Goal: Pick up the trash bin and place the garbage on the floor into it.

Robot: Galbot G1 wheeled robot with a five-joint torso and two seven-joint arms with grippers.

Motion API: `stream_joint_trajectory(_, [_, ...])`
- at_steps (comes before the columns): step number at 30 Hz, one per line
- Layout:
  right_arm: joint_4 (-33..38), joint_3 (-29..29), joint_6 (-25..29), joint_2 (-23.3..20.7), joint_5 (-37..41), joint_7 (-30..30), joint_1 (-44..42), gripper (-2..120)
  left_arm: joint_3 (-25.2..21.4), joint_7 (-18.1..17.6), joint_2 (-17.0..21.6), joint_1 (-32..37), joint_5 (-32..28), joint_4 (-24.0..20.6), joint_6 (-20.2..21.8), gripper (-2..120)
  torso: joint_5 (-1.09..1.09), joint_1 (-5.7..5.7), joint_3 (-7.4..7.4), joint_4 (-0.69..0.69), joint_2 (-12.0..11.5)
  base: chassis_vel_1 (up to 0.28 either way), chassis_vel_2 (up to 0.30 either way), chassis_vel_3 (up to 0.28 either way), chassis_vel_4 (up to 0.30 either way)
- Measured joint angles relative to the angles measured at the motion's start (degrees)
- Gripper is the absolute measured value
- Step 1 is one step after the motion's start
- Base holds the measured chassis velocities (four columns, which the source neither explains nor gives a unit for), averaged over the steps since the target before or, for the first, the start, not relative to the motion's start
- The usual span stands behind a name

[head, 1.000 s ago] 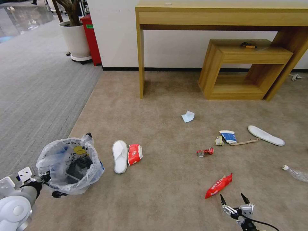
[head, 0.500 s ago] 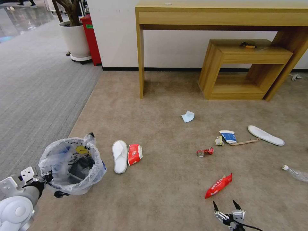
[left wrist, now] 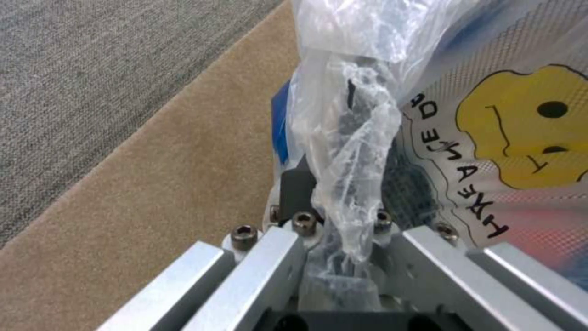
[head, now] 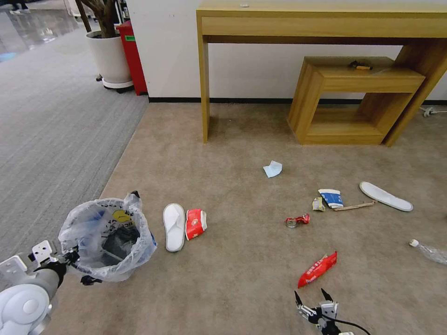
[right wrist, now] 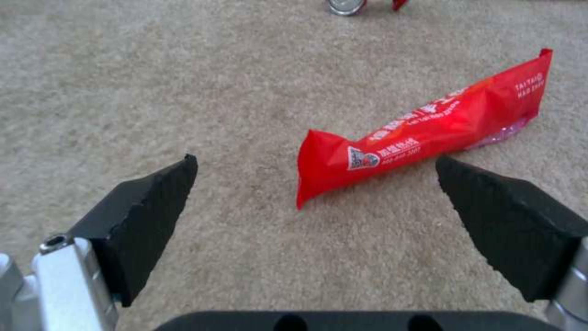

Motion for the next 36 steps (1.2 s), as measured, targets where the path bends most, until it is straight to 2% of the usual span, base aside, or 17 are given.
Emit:
stream_joint_trajectory(28, [-8.29, -3.01, -0.41, 1.57, 1.96, -0.54, 7.34, 99, -0.06, -0.13, -0.45, 0.59, -0.23, -1.66, 0.0, 0, -0.01, 0.0, 0.0, 0.0, 0.0, 0.0, 0.0, 0.0, 0.0])
stream_joint_trajectory(36, [-12.03, -5.51, -1.11, 3.71, 2.7, -0.56, 11.26, 99, -0.25, -0.18, -0.75, 1.04, -0.36, -2.38, 0.01, 0, 0.01, 0.0, 0.0, 0.0, 0.0, 0.0, 0.0, 0.0, 0.0])
